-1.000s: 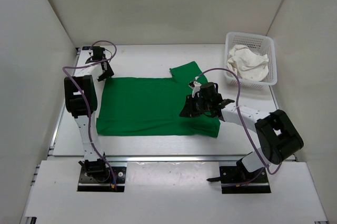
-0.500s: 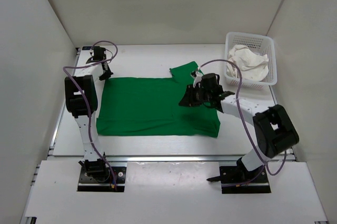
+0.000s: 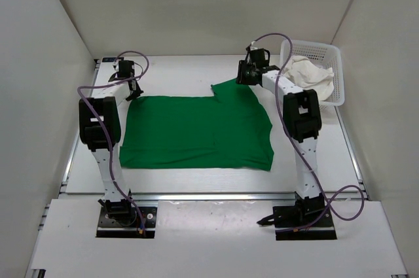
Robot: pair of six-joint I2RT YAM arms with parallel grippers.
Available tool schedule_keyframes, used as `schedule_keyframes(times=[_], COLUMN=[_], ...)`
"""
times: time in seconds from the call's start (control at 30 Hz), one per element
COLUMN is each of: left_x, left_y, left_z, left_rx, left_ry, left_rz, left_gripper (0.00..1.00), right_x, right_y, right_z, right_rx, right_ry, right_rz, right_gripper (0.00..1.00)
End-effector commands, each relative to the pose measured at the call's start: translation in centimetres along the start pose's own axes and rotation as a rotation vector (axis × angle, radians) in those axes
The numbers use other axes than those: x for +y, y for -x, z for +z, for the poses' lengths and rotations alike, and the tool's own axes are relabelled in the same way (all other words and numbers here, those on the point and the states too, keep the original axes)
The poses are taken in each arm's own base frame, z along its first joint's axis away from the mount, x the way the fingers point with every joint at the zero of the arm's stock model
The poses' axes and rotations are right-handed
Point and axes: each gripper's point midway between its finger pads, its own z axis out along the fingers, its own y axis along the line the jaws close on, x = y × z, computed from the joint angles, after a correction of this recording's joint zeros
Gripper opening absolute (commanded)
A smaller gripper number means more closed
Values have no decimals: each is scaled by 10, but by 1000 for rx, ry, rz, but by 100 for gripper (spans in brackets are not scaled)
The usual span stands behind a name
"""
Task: Fold and stack the t-shirts
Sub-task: Grap the side of the flattened tshirt furthest away from the robot with both arms
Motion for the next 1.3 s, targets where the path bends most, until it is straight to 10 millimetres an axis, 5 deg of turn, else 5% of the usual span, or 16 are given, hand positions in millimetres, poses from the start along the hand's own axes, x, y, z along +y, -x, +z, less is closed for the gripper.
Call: schedule_keyframes(times=[0.0, 0.03, 0.07, 0.17, 0.3, 0.37, 0.53, 0.97, 1.1, 1.13, 1.27], left_x=[-16, -19, -17, -20, -18, -13, -17, -19, -18, -19, -22], left_y=[29, 30, 26, 23, 17, 17, 18, 6, 9, 8, 15], left_z=[-27, -30, -26, -27, -23, -23, -21, -23, -26, -25, -33], left_rx=[-89, -90, -81, -73, -60, -59, -62, -50, -57, -51, -61], left_ry=[-62, -73, -67, -84, -88, -84, -92, -103, -105, -106, -119], left_rz=[-24, -23, -28, -27, -32, -47, -52, -35, -40, -42, -43], left_gripper=[0, 0, 0, 0, 0, 0, 0, 0, 0, 0, 0], right_x=[-33, -33, -48, -41, -64, -62, -55, -32, -34, -32, -19], right_y=[7, 36, 16, 65, 33, 37, 9, 15, 15, 23, 50], right_z=[14, 11, 26, 32, 46, 43, 48, 59, 59, 57, 37], right_rx=[79, 20, 81, -12, 54, 63, 160, 132, 140, 121, 71], right_ry=[-176, -200, -238, -226, -231, -187, -130, 44, 53, 51, 41], right_rz=[-89, -105, -95, -132, -91, -63, -44, 30, 56, 49, 11], right_gripper=[36, 37, 41, 47, 51, 50, 47, 30, 10, 2, 0])
